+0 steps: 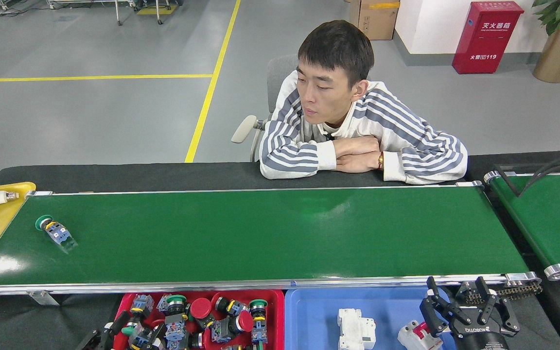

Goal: Pick switch part from conveyor to tray

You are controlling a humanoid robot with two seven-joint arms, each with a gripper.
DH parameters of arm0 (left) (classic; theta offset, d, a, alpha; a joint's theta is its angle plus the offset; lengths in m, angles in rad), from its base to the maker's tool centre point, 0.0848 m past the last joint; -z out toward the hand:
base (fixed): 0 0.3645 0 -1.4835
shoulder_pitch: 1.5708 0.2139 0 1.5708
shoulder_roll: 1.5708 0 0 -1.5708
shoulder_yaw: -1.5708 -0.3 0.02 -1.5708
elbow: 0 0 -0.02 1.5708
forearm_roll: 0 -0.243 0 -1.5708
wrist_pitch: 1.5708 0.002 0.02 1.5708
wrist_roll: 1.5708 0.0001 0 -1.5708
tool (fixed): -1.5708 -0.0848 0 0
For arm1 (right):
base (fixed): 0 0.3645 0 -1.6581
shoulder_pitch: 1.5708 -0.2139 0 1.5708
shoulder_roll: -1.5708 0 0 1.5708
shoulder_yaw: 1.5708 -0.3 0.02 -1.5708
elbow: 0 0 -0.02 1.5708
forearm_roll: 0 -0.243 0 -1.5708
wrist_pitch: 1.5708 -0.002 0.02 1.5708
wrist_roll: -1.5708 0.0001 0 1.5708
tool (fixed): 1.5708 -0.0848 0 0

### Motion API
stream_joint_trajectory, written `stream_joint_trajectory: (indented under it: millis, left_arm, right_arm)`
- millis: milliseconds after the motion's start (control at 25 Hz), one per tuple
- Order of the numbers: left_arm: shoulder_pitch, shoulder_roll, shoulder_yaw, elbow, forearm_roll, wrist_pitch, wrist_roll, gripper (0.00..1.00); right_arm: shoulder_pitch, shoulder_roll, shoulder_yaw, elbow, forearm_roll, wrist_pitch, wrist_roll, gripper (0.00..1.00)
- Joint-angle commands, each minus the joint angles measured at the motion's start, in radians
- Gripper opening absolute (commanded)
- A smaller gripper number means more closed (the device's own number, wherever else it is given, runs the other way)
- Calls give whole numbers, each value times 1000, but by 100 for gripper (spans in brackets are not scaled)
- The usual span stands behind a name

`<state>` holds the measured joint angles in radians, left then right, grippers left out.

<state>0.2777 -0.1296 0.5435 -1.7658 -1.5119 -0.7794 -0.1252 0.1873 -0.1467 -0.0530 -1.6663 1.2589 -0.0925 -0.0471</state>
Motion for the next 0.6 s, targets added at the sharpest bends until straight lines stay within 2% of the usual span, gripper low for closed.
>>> stream_joint_trajectory:
  millis: [0,40,80,120,160,399,559]
  left_arm:
    - [-11,-2,36,-12,4,-6,6,100]
    - [-12,-2,39,-14,4,35,6,100]
    - [-14,2,44,-14,-2,155,6,100]
    - [-15,7,47,-12,-7,216,6,100]
    - [-15,15,52,-12,-10,236,6,100]
    - [-31,74,47,-11,-7,239,6,100]
    - [-64,107,-25,17,-2,244,6,100]
  right_arm:
    - [-3,-19,-19,-15,-24,-96,1,100]
    - [-2,-19,-24,-16,-26,-118,1,100]
    - [1,-17,-24,-18,-26,-132,1,100]
    - [3,-16,-24,-23,-26,-133,3,100]
    - [4,-16,-24,-26,-26,-133,3,100]
    - [3,-19,-27,-30,-26,-142,3,100]
    - [3,-22,-85,-29,-30,-148,-1,100]
